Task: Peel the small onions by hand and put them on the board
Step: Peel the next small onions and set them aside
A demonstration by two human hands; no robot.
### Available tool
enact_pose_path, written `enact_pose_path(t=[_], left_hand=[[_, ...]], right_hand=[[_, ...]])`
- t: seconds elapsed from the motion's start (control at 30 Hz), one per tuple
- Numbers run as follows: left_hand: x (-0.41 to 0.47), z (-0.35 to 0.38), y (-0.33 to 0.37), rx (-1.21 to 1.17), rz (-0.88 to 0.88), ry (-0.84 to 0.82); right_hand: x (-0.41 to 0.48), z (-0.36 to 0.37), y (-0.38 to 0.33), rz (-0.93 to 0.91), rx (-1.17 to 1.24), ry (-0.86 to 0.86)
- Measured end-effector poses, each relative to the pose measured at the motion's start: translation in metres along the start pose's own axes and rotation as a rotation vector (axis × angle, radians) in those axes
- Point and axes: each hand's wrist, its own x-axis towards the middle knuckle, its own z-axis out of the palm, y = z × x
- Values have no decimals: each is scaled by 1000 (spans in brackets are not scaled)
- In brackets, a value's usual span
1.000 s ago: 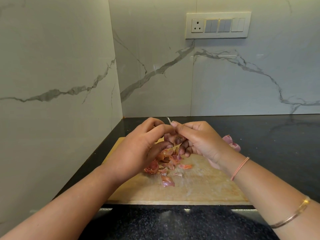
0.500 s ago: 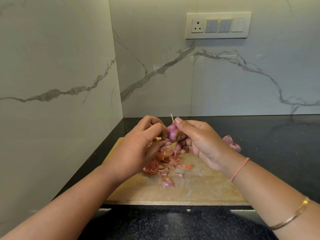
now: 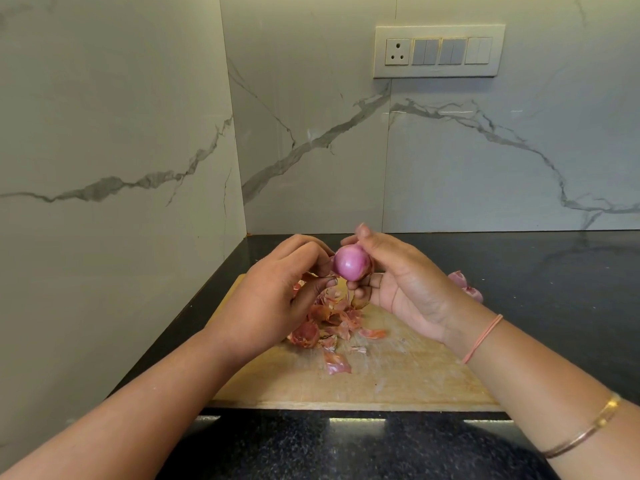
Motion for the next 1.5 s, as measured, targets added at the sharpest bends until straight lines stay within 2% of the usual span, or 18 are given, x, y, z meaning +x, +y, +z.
enact_pose_path(t=[0.23, 0.33, 0.5, 0.9, 1.03, 1.13, 1.27, 1.5], left_hand=[[-1, 2, 4, -172, -97, 90], [0, 2, 4, -163, -159, 144], [-1, 2, 6, -285, -274, 191], [1, 3, -6, -49, -393, 232], [1, 2, -8, 58, -395, 159], [1, 3, -8, 76, -332, 107], [0, 5, -5, 20, -262, 78], [-1, 2, 1, -134, -280, 90]], right_hand=[[-2, -1, 2, -73, -89, -36], [-2, -2, 2, -90, -105, -65], [-2, -3, 2, -85, -114, -42], [-1, -4, -1, -64, 37, -62], [2, -9, -4, -81, 96, -32], [2, -11, -2, -89, 15, -46], [0, -8, 6, -148, -232, -61], [2, -5, 12, -196, -392, -29]])
